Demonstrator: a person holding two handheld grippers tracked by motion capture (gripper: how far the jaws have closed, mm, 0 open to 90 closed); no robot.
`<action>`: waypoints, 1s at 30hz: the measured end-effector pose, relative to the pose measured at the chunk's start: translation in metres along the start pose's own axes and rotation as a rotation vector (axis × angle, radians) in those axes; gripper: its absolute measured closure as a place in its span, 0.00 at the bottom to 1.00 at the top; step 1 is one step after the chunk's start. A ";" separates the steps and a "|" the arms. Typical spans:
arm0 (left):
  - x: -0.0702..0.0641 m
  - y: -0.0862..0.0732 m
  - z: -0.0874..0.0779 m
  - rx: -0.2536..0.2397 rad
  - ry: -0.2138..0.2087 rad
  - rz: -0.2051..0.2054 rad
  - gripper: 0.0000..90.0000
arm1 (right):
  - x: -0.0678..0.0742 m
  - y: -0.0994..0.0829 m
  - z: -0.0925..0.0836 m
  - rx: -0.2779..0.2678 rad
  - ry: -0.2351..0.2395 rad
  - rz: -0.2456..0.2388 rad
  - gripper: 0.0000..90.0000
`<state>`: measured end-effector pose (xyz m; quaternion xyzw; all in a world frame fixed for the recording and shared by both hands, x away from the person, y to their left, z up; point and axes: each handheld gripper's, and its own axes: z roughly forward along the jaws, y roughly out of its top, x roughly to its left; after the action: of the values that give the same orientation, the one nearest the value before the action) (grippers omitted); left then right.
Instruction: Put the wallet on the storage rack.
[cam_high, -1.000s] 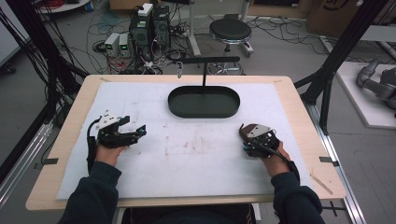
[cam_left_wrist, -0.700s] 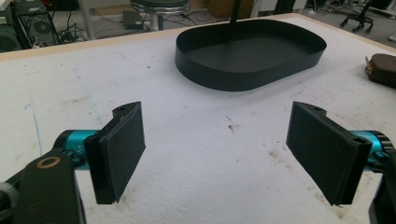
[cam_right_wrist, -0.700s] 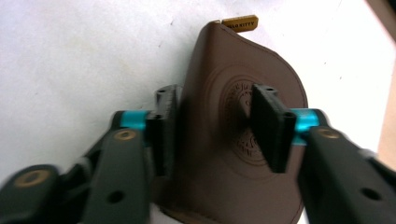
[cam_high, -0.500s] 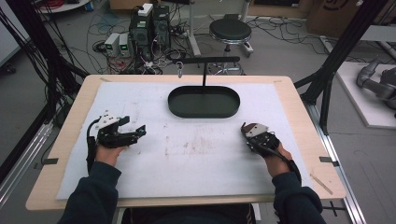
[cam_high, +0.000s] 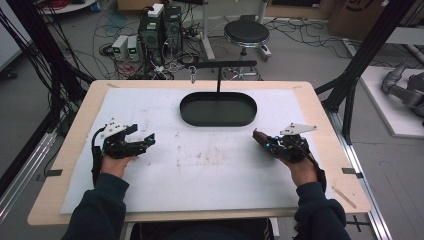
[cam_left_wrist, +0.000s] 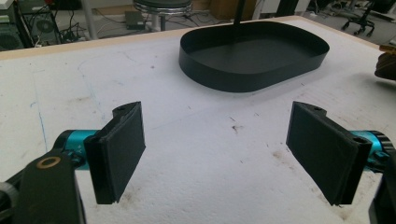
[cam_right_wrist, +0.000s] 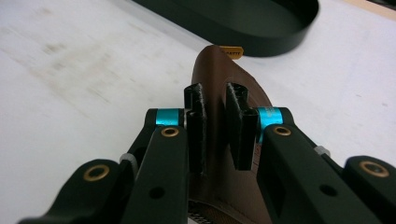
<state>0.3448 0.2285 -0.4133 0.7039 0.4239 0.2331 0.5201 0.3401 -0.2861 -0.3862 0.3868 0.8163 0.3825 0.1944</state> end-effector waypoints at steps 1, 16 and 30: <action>0.000 0.000 0.000 0.000 0.000 0.000 0.21 | -0.001 0.000 -0.001 -0.016 0.023 0.020 0.89; 0.000 0.000 0.001 0.002 -0.001 0.004 0.22 | -0.043 -0.021 -0.010 -0.116 0.044 0.278 0.88; -0.001 0.000 0.001 0.002 -0.006 0.006 0.22 | -0.052 -0.029 -0.019 -0.146 -0.062 0.312 0.83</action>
<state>0.3448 0.2270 -0.4135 0.7063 0.4205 0.2321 0.5200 0.3474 -0.3476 -0.3956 0.5051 0.7102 0.4541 0.1853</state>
